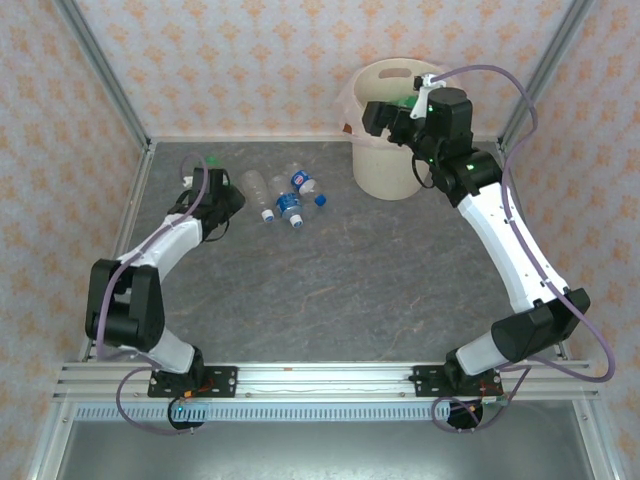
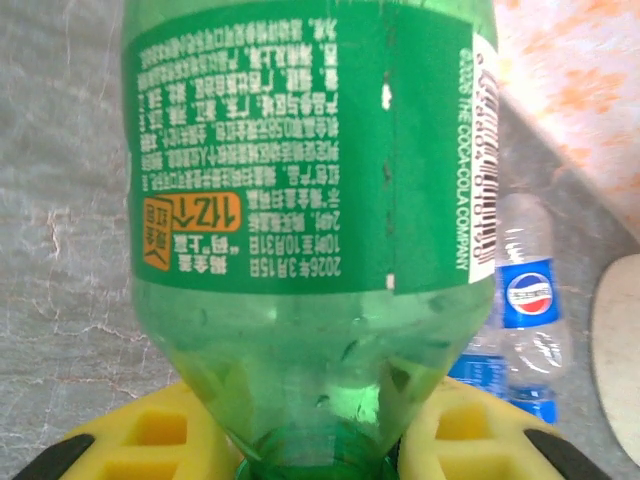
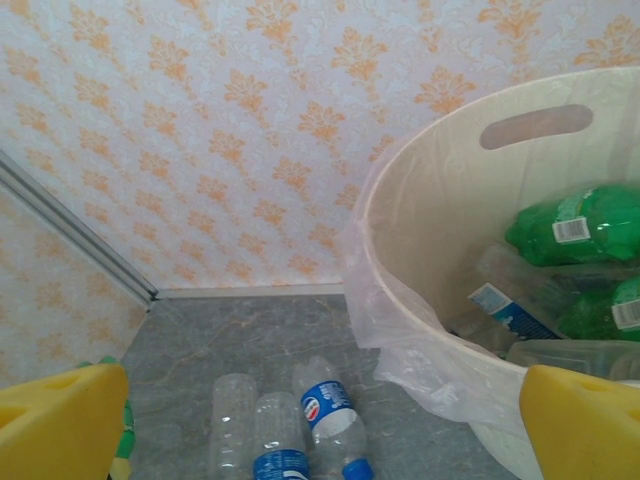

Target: Put the plastic bottles in the bin

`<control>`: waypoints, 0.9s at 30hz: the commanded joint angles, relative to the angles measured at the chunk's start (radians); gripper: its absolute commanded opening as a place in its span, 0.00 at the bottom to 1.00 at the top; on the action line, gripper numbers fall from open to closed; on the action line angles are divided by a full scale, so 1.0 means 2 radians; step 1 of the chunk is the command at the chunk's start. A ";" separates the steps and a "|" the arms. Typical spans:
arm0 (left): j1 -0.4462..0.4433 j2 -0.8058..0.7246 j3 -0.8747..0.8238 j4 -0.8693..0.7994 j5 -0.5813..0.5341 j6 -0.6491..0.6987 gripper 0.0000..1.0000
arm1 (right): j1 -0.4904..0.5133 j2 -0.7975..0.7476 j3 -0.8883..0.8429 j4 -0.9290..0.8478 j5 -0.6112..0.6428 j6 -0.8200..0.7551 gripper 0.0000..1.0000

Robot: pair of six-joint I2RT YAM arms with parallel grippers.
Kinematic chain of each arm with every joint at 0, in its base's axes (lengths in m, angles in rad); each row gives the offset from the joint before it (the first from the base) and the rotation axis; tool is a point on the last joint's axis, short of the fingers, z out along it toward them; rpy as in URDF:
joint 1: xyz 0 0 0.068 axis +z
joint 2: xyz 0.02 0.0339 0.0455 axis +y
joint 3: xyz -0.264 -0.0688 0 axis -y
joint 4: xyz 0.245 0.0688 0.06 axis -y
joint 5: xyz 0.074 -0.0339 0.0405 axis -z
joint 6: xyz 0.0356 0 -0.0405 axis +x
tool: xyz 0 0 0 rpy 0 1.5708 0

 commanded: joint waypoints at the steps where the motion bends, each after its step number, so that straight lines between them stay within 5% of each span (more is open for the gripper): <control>1: -0.030 -0.036 0.005 0.007 -0.019 0.056 0.27 | -0.001 -0.010 0.001 0.026 -0.028 0.017 1.00; 9: -0.129 -0.072 0.040 0.029 -0.051 0.147 0.27 | -0.001 0.016 0.028 0.019 -0.098 0.024 1.00; 15: -0.192 -0.073 0.069 0.046 -0.050 0.185 0.27 | -0.002 0.045 0.059 -0.009 -0.180 0.021 0.90; 27: -0.267 -0.032 0.144 0.009 -0.061 0.241 0.27 | 0.008 0.081 0.075 -0.037 -0.299 0.023 0.86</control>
